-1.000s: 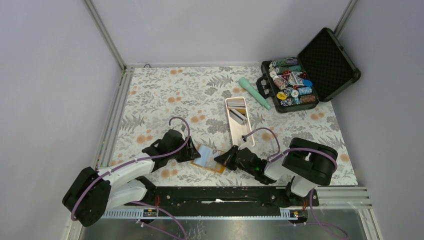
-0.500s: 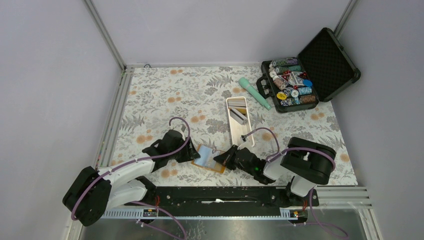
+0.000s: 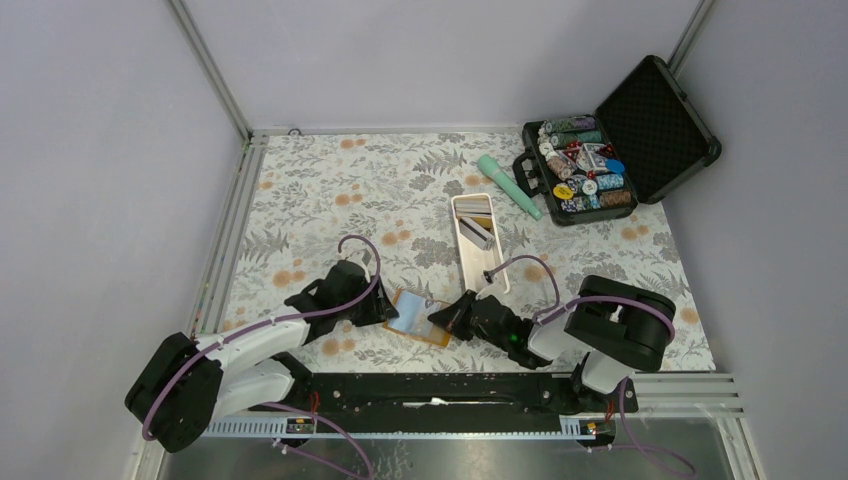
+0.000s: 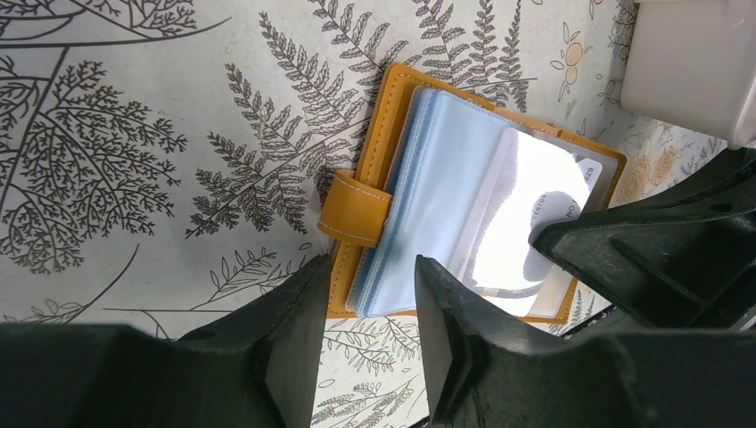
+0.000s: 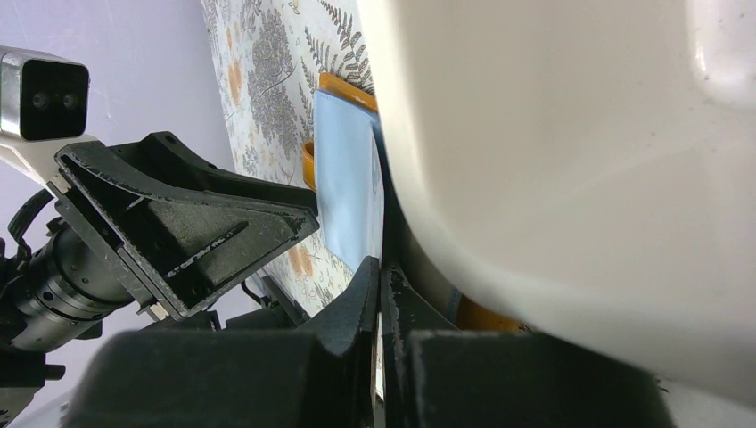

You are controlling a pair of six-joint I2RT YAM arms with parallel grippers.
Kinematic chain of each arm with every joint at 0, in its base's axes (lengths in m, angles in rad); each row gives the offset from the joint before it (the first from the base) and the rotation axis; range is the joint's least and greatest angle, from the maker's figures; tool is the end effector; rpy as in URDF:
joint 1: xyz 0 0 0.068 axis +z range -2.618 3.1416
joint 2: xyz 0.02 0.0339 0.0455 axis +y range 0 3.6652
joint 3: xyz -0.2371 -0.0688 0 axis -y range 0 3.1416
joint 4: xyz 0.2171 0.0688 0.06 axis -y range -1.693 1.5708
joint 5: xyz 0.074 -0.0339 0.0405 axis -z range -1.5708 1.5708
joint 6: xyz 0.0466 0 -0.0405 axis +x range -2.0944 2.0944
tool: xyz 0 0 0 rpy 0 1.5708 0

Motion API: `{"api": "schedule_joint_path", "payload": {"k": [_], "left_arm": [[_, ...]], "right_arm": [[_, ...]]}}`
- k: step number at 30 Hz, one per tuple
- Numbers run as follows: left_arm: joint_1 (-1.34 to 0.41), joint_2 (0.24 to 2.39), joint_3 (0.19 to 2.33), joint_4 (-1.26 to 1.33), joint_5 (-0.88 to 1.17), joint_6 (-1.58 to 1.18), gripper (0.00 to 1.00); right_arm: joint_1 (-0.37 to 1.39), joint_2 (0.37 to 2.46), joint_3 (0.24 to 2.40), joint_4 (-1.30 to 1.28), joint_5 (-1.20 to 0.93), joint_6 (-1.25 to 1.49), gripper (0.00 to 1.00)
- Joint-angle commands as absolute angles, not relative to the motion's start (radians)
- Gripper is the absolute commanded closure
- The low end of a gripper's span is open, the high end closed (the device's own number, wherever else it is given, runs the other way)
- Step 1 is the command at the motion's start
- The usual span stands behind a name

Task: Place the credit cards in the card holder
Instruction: Insert the credit card into the card holder.

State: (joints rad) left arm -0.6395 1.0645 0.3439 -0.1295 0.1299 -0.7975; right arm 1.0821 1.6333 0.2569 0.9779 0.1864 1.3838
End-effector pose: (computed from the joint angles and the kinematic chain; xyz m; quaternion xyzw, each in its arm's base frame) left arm 0.1465 -0.1165 0.1324 -0.0509 0.9327 -0.2773 0.2249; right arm 0.1231 0.2132 0.1022 0.1755 0.8123 0.4939 0.2557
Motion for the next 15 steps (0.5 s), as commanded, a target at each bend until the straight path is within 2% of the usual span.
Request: {"api": "schedule_joint_path", "payload": {"k": [1, 15], "left_arm": [[-0.639, 1.067, 0.349, -0.115, 0.112, -0.790, 0.58], [-0.638, 1.061, 0.349, -0.105, 0.126, -0.782, 0.58]], "right_arm": [[1.097, 1.669, 0.203, 0.747, 0.175, 1.485, 1.00], [1.098, 1.695, 0.237, 0.743, 0.165, 1.457, 1.00]]}}
